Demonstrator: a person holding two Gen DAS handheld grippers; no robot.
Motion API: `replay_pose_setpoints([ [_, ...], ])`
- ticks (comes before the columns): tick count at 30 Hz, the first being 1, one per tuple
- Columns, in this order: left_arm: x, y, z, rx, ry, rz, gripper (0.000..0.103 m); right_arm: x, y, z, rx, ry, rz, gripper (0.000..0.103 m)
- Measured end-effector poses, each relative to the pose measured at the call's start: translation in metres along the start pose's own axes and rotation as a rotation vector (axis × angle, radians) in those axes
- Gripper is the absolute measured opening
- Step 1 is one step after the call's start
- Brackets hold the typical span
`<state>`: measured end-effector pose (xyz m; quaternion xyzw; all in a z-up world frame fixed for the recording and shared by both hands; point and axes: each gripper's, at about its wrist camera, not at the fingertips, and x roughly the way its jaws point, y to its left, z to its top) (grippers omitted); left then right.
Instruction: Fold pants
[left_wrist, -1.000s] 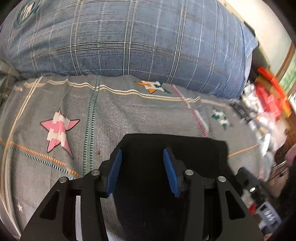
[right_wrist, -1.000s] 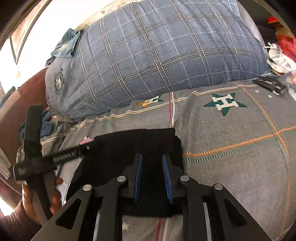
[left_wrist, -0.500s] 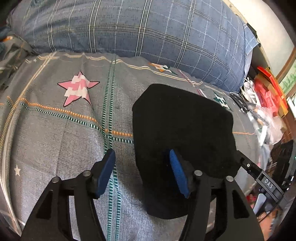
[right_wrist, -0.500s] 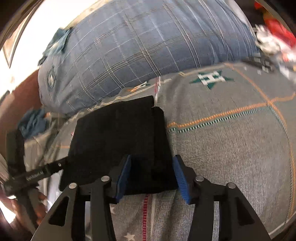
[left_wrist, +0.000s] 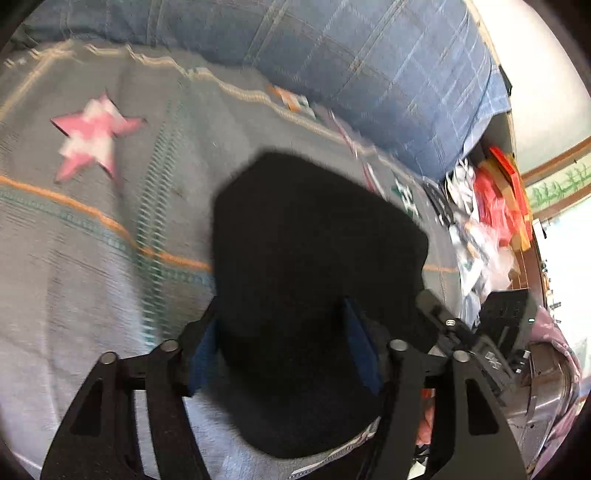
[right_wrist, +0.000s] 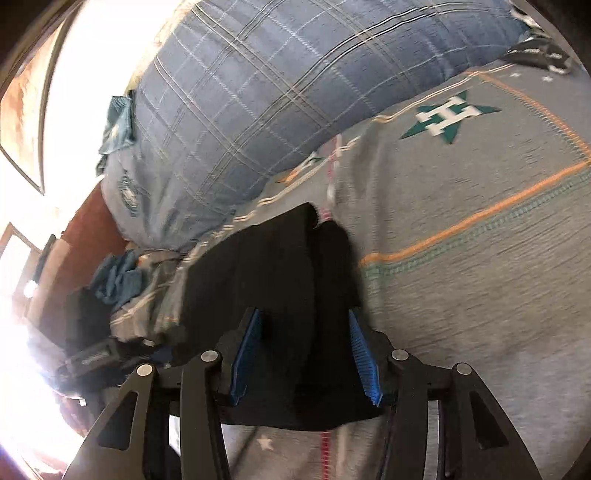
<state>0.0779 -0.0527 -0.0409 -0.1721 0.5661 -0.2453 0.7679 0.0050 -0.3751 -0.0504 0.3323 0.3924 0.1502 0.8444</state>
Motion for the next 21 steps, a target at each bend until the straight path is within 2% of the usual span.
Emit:
replay_pose_setpoints([
  [4, 0.003, -0.008, -0.002, 0.027, -0.043, 0.014, 0.067, -0.005, 0.011, -0.004, -0.119, 0.009, 0.032, 0.049],
  [6, 0.005, -0.013, -0.001, 0.029, -0.055, 0.026, 0.067, 0.003, 0.012, -0.005, -0.165, 0.053, -0.011, 0.047],
  [8, 0.003, -0.016, -0.002, 0.039, -0.071, 0.039, 0.06, 0.007, 0.013, -0.002, -0.182, 0.062, -0.022, 0.047],
  [9, 0.002, -0.018, -0.002, 0.049, -0.077, 0.048, 0.051, 0.007, 0.015, -0.001, -0.194, 0.068, -0.037, 0.045],
  [10, -0.004, -0.021, -0.005, 0.057, -0.087, 0.046, 0.047, 0.006, 0.022, -0.001, -0.216, 0.073, -0.063, 0.038],
  [13, -0.017, -0.02, -0.005, 0.066, -0.119, 0.052, 0.041, -0.002, 0.044, -0.004, -0.265, 0.063, -0.081, 0.029],
  [17, -0.038, -0.011, 0.014, 0.018, -0.169, 0.039, 0.04, 0.003, 0.072, 0.004, -0.301, 0.048, -0.049, 0.029],
  [21, -0.066, -0.006, 0.043, 0.012, -0.235, 0.026, 0.04, 0.015, 0.099, 0.025, -0.318, 0.018, -0.009, 0.029],
])
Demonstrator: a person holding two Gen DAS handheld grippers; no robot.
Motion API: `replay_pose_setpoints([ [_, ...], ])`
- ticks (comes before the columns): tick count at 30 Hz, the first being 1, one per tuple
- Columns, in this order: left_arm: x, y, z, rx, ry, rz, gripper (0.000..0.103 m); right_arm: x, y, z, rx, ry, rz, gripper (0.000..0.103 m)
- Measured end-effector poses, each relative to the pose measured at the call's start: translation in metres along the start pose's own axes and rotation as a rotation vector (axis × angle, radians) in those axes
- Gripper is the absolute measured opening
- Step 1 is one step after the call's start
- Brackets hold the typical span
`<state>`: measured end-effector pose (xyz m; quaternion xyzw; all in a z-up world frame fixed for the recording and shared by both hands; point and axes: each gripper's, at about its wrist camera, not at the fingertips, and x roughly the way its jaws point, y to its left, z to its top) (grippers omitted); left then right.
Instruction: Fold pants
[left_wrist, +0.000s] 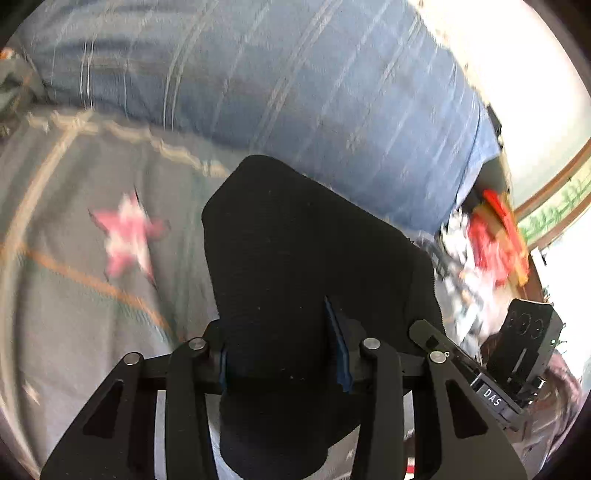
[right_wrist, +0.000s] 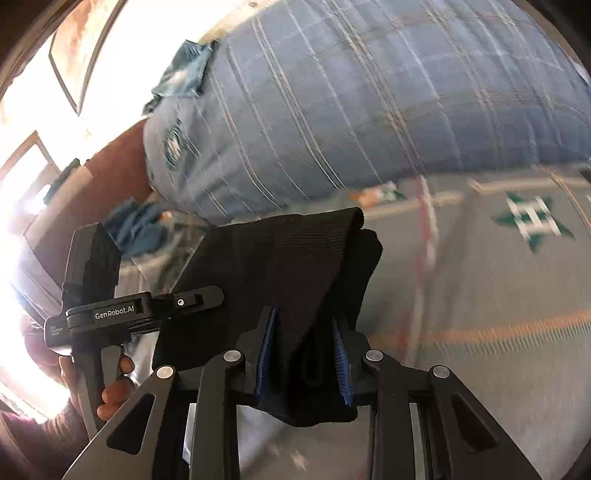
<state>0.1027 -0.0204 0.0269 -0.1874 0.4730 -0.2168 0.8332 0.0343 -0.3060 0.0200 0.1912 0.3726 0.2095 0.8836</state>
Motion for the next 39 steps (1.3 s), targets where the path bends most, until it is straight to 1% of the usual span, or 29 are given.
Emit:
replay_pose_setpoints([
  [2, 0.0, 0.006, 0.017, 0.013, -0.019, 0.028, 0.045, 0.01, 0.007, 0.018, -0.011, -0.03, 0.007, 0.029],
  [3, 0.005, 0.008, 0.022, 0.02, -0.024, 0.045, 0.054, 0.017, 0.009, 0.024, -0.009, -0.034, 0.007, 0.03],
  [4, 0.018, 0.016, 0.027, 0.047, -0.02, 0.101, 0.064, 0.029, 0.007, 0.028, 0.0, -0.031, -0.006, 0.037],
  [5, 0.03, 0.021, 0.028, 0.063, -0.013, 0.168, 0.066, 0.043, 0.005, 0.03, 0.003, -0.018, -0.043, 0.039],
  [6, 0.041, 0.028, 0.028, 0.071, 0.0, 0.241, 0.066, 0.057, 0.002, 0.029, 0.002, 0.002, -0.099, 0.041],
  [7, 0.055, 0.037, 0.026, 0.07, 0.03, 0.307, 0.069, 0.073, -0.002, 0.026, -0.002, 0.034, -0.158, 0.041],
  [8, 0.061, 0.046, 0.022, 0.045, 0.036, 0.279, 0.069, 0.091, -0.005, 0.022, -0.01, 0.085, -0.207, 0.043],
  [9, 0.057, 0.051, 0.019, 0.009, 0.013, 0.247, 0.069, 0.096, -0.007, 0.019, 0.002, 0.076, -0.2, 0.045],
  [10, 0.05, 0.054, 0.017, -0.021, -0.011, 0.226, 0.069, 0.09, -0.007, 0.019, 0.029, 0.038, -0.197, 0.047],
  [12, 0.04, 0.05, 0.014, -0.015, -0.037, 0.229, 0.069, 0.078, -0.002, 0.02, 0.042, 0.014, -0.203, 0.049],
  [14, 0.028, 0.041, 0.009, 0.031, -0.081, 0.259, 0.07, 0.063, 0.008, 0.019, 0.018, -0.015, -0.236, 0.062],
  [15, 0.023, 0.037, 0.004, 0.048, -0.106, 0.282, 0.074, 0.056, 0.016, 0.019, -0.004, -0.027, -0.269, 0.077],
  [16, 0.015, 0.032, -0.002, 0.074, -0.144, 0.322, 0.082, 0.049, 0.023, 0.017, -0.022, -0.038, -0.305, 0.093],
  [17, 0.009, 0.029, -0.005, 0.091, -0.167, 0.35, 0.085, 0.04, 0.032, 0.013, -0.045, -0.06, -0.359, 0.097],
  [18, 0.002, 0.025, -0.011, 0.118, -0.206, 0.383, 0.086, 0.034, 0.04, 0.009, -0.069, -0.088, -0.408, 0.103],
  [19, -0.001, 0.023, -0.015, 0.136, -0.229, 0.401, 0.086, 0.028, 0.048, 0.005, -0.095, -0.112, -0.453, 0.103],
  [20, -0.006, 0.022, -0.02, 0.165, -0.262, 0.439, 0.086, 0.023, 0.054, 0.002, -0.122, -0.122, -0.489, 0.103],
  [22, -0.009, 0.018, -0.03, 0.208, -0.298, 0.521, 0.087, 0.016, 0.064, -0.004, -0.172, -0.132, -0.543, 0.103],
  [24, -0.006, 0.02, -0.032, 0.209, -0.283, 0.586, 0.087, 0.01, 0.075, -0.011, -0.203, -0.136, -0.579, 0.103],
  [25, -0.004, 0.021, -0.037, 0.202, -0.266, 0.644, 0.087, 0.007, 0.078, -0.014, -0.204, -0.138, -0.588, 0.103],
  [27, -0.006, 0.023, -0.045, 0.205, -0.253, 0.704, 0.087, -0.001, 0.079, -0.02, -0.191, -0.136, -0.604, 0.103],
  [29, -0.009, 0.023, -0.052, 0.203, -0.256, 0.715, 0.087, -0.004, 0.082, -0.024, -0.187, -0.129, -0.621, 0.103],
  [33, -0.017, 0.023, -0.063, 0.177, -0.259, 0.699, 0.087, -0.008, 0.086, -0.033, -0.201, -0.112, -0.637, 0.103],
  [36, -0.019, 0.017, -0.069, 0.169, -0.249, 0.694, 0.087, -0.011, 0.088, -0.038, -0.198, -0.109, -0.62, 0.103],
  [39, -0.018, 0.01, -0.074, 0.185, -0.249, 0.685, 0.087, -0.014, 0.087, -0.043, -0.189, -0.102, -0.603, 0.103],
])
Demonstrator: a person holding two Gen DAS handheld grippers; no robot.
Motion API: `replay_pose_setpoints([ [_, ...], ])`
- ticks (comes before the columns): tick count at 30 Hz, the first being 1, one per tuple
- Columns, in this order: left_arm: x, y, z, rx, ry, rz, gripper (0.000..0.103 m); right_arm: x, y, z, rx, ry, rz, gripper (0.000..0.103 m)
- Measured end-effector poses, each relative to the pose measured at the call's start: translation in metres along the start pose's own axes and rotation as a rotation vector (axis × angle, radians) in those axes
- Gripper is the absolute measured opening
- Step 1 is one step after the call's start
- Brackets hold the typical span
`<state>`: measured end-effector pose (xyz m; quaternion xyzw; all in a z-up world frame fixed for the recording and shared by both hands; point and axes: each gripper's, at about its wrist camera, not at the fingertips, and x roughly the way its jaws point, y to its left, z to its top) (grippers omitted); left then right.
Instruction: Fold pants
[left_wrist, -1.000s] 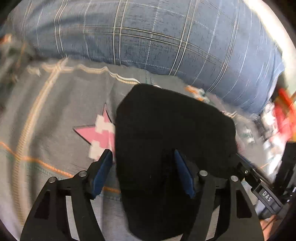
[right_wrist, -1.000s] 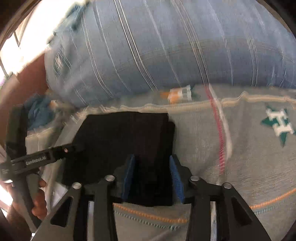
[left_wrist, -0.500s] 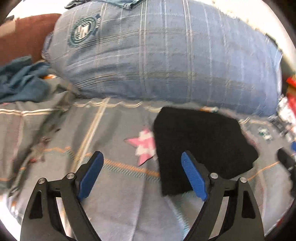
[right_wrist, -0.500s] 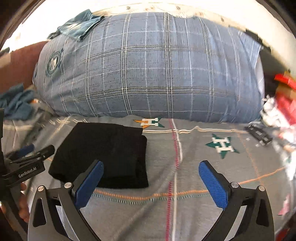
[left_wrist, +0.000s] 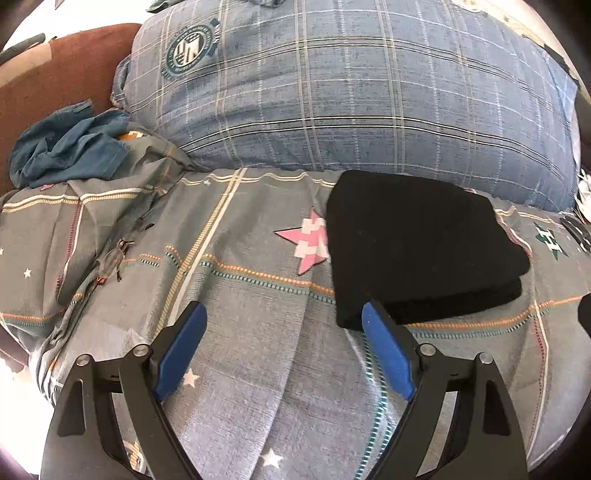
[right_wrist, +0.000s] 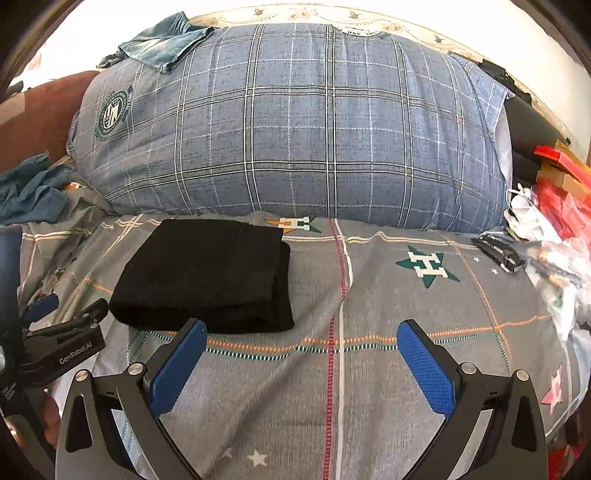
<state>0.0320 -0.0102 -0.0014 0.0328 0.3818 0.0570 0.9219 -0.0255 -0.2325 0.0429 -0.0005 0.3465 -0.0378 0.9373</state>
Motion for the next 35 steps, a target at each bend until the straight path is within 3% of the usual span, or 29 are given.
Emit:
replay_pose_setpoints([
  [6, -0.007, -0.011, -0.005, 0.008, -0.001, -0.003, 0.087, 0.001, -0.004, -0.008, 0.008, 0.029, 0.021, 0.103],
  [14, -0.007, -0.012, -0.008, -0.025, 0.023, -0.027, 0.087, -0.007, -0.016, -0.02, 0.01, -0.004, -0.013, 0.103],
  [28, 0.0, -0.023, -0.01, -0.012, 0.081, -0.103, 0.087, 0.004, -0.03, -0.024, 0.055, 0.02, -0.025, 0.103],
  [35, -0.012, -0.034, -0.006, -0.015, 0.059, -0.155, 0.087, 0.01, -0.034, -0.025, 0.073, 0.032, -0.033, 0.103],
])
